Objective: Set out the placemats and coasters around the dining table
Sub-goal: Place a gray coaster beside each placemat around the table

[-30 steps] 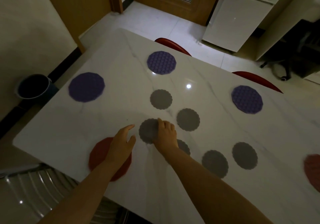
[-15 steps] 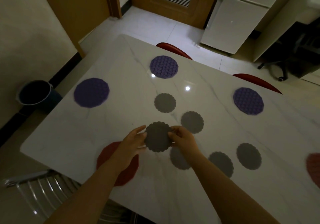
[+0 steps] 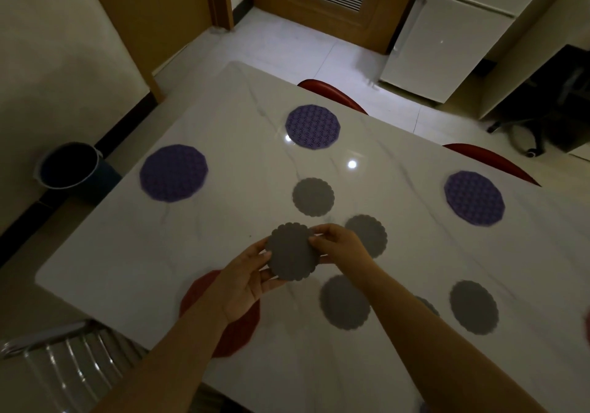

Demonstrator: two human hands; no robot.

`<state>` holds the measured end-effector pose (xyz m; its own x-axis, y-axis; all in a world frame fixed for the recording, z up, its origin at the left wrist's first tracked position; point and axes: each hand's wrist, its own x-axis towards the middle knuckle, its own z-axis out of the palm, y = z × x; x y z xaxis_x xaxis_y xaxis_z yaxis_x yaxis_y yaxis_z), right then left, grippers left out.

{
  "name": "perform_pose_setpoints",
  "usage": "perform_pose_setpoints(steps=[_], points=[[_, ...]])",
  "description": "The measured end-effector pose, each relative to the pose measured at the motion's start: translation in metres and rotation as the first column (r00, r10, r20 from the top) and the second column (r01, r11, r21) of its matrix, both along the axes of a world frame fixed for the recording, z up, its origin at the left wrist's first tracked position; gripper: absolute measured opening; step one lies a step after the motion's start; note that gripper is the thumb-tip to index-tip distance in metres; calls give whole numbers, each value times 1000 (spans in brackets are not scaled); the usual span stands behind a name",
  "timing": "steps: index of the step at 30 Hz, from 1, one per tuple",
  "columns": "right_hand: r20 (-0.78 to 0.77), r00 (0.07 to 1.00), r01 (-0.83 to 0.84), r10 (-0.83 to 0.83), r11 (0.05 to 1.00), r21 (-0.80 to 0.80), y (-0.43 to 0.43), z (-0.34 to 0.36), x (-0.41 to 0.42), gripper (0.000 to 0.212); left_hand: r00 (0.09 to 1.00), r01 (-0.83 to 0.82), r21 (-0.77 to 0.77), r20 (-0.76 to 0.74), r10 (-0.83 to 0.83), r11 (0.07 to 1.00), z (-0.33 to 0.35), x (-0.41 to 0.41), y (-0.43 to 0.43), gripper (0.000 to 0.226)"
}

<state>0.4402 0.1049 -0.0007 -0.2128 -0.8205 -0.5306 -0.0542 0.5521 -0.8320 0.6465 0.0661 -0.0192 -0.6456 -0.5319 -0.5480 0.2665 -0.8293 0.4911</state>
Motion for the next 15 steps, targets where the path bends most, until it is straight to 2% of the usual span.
perform_pose_setpoints(steps=[2,4,7,10,12,15], points=[[-57,998,-9,9,1000,-12,-14,-6,-7,7,1000,-19,9,-19,19,1000,-3,1,-3,43],[-231,972,34,-40,999,-27,-32,-15,-17,13,999,-34,23,-25,35,999,-5,2,-5,42],[-507,858,79,-87,996,-37,-59,-29,-30,34,998,-70,55,2,70,996,-6,3,-8,39],[-724,689,13,31,998,56,-77,-41,-31,61,995,-97,74,23,95,993,-5,5,-9,38],[-751,645,-25,141,986,164,-85,-46,-30,75,993,-114,79,41,111,990,-4,7,-10,39],[-778,592,-68,213,974,215,-91,-53,-26,80,991,-128,82,51,124,988,-3,9,-11,39]])
